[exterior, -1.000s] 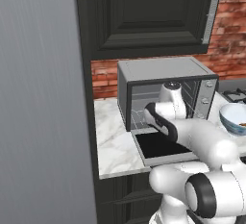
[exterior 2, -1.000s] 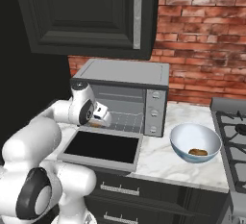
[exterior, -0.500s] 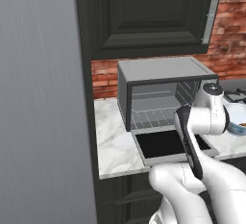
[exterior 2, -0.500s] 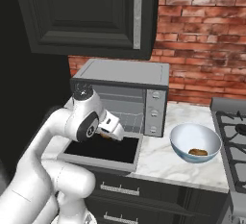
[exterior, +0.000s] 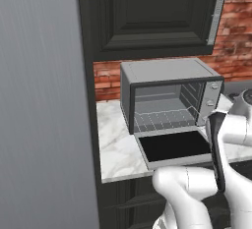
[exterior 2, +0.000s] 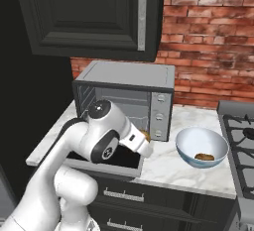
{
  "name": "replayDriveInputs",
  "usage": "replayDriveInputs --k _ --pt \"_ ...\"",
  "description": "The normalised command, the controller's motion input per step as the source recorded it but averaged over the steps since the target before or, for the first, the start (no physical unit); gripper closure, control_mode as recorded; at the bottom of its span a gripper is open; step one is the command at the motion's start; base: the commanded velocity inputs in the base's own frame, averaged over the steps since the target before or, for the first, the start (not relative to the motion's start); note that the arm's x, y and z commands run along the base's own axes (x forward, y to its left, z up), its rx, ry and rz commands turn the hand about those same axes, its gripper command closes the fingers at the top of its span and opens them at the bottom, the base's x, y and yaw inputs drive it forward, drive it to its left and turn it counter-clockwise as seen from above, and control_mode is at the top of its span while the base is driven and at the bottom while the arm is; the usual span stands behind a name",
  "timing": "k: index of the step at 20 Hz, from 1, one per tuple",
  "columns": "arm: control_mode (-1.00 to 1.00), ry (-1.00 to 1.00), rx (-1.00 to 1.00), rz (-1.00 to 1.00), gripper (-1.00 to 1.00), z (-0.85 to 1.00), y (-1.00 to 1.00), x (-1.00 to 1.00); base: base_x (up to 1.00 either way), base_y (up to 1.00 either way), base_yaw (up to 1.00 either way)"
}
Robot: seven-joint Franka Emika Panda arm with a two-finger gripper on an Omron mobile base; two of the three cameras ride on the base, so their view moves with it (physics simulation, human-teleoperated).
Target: Pick up the heated bread from the toaster oven and place it in the bowl. Then move the bread bowl to the dining counter.
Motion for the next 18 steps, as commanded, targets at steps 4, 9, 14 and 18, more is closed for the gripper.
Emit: replayDriveInputs --k 4,9,14,18 --pt "-1.0 0.03 0.0 -0.23 1.0 0.22 -1.0 0.32 0.0 0.0 0.0" --pt "-1.0 0.09 0.05 -0.17 1.0 0.08 -1.0 0.44 0.0 0.0 0.0" --pt "-1.0 0.02 0.08 -0.07 1.0 0.04 -0.88 0.15 0.0 0.0 0.0" --pt "-1.0 0.04 0.09 0.0 1.0 -0.16 -0.54 0.02 0.0 0.0 0.0"
